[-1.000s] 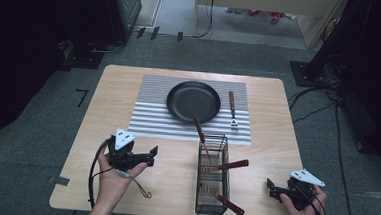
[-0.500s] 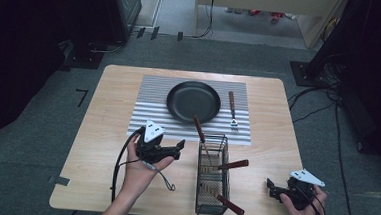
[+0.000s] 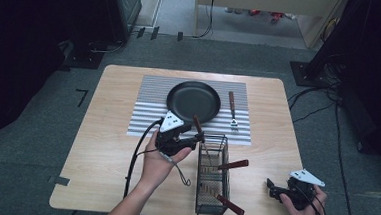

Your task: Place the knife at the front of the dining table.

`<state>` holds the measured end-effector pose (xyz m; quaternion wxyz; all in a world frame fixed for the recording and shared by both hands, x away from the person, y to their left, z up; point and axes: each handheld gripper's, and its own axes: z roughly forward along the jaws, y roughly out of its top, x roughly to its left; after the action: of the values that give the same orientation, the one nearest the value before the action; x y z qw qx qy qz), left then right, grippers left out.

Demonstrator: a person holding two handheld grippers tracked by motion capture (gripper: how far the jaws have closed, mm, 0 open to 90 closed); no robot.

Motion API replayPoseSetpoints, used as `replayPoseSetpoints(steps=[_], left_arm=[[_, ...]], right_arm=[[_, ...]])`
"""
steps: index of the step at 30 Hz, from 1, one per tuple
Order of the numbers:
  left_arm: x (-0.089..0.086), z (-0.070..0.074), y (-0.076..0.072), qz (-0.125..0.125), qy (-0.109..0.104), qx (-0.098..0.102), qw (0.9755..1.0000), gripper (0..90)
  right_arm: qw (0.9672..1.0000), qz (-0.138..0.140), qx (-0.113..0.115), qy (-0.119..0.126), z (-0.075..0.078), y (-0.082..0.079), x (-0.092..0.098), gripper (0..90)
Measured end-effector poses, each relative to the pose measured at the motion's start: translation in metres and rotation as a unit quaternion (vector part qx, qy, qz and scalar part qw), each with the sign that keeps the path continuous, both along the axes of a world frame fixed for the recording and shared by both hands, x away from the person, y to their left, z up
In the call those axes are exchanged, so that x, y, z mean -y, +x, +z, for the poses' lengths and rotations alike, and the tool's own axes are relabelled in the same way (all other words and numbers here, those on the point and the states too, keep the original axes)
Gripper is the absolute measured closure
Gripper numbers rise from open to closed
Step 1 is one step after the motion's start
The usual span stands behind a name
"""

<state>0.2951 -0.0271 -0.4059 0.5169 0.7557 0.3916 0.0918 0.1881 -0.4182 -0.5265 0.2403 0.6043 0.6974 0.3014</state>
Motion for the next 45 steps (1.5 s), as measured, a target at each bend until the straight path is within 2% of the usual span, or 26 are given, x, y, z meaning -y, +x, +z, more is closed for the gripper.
replayPoseSetpoints(steps=[2,4,8,10,12,14,15,16,17,19,21,24,26,27,29,31,35,41,42,45], left_arm=[[0.002,-0.001,0.002,-0.007,-0.014,-0.012,0.9998,49.3],[0.005,-0.002,0.002,-0.011,-0.019,-0.014,0.9997,52.1],[0.008,-0.001,0.002,-0.017,-0.024,-0.011,0.9995,62.7],[0.005,0.002,0.0,-0.023,-0.034,-0.006,0.9991,70.4],[0.001,0.005,-0.003,-0.034,-0.044,0.0,0.9985,74.2],[-0.001,0.008,-0.007,-0.048,-0.053,0.014,0.9974,75.9],[-0.001,0.008,-0.007,-0.048,-0.053,0.014,0.9974,76.8],[-0.003,0.01,-0.011,-0.064,-0.061,0.033,0.9955,77.3],[-0.005,0.011,-0.013,-0.069,-0.061,0.045,0.9948,77.3],[-0.008,0.011,-0.016,-0.078,-0.063,0.061,0.9931,77.6],[-0.01,0.006,-0.015,-0.076,-0.054,0.061,0.9938,77.5],[-0.013,-0.002,-0.013,-0.075,-0.073,0.048,0.9933,76.9],[-0.012,-0.003,-0.013,-0.07,-0.072,0.042,0.994,76.3],[-0.011,-0.003,-0.012,-0.065,-0.069,0.035,0.9948,75.8],[-0.006,-0.006,-0.01,-0.058,-0.049,0.024,0.9968,75.1],[-0.002,-0.011,-0.009,-0.055,-0.033,0.023,0.9977,76.0],[-0.003,-0.011,-0.006,-0.055,-0.05,0.01,0.9971,78.0],[-0.006,-0.005,-0.011,-0.051,-0.06,0.029,0.9965,82.2],[-0.009,-0.001,-0.012,-0.049,-0.072,0.034,0.9956,82.2],[-0.015,0.006,-0.015,-0.045,-0.089,0.046,0.994,82.3]], right_arm=[[1.0,0.0,0.0,0.0,0.0,0.0,0.0,1.0],[1.0,0.0,0.0,0.0,0.0,0.0,0.0,0.9],[1.0,0.0,0.0,0.0,0.0,0.0,0.0,1.0],[1.0,0.0,0.0,0.0,0.0,0.0,0.0,0.9],[1.0,0.0,0.0,0.0,0.0,0.0,0.0,0.9],[1.0,0.0,0.0,0.0,0.0,0.0,0.0,0.9],[1.0,0.0,0.0,0.0,0.0,0.0,0.0,0.9],[1.0,0.0,0.0,0.0,0.0,0.0,0.0,1.0],[1.0,0.0,0.0,0.0,0.0,0.0,0.0,1.0],[1.0,0.001,0.001,-0.001,0.0,0.0,0.0,1.0],[1.0,0.0,0.0,0.0,0.0,0.0,0.0,1.0],[1.0,0.0,-0.001,0.0,0.0,0.0,0.0,0.9],[1.0,0.0,0.0,0.0,0.0,0.0,0.0,0.9],[1.0,0.0,0.0,-0.001,0.0,0.0,0.0,0.9],[1.0,0.001,0.001,-0.001,0.0,0.0,0.0,1.0],[1.0,0.0,0.0,0.0,0.0,0.0,0.0,0.9],[1.0,0.0,0.0,0.0,0.0,0.0,0.0,0.9],[1.0,0.0,0.0,0.0,0.0,0.0,0.0,1.0],[1.0,0.0,0.0,0.0,0.0,0.0,0.0,0.9],[1.0,0.0,0.0,0.0,0.0,0.0,0.0,0.9]])
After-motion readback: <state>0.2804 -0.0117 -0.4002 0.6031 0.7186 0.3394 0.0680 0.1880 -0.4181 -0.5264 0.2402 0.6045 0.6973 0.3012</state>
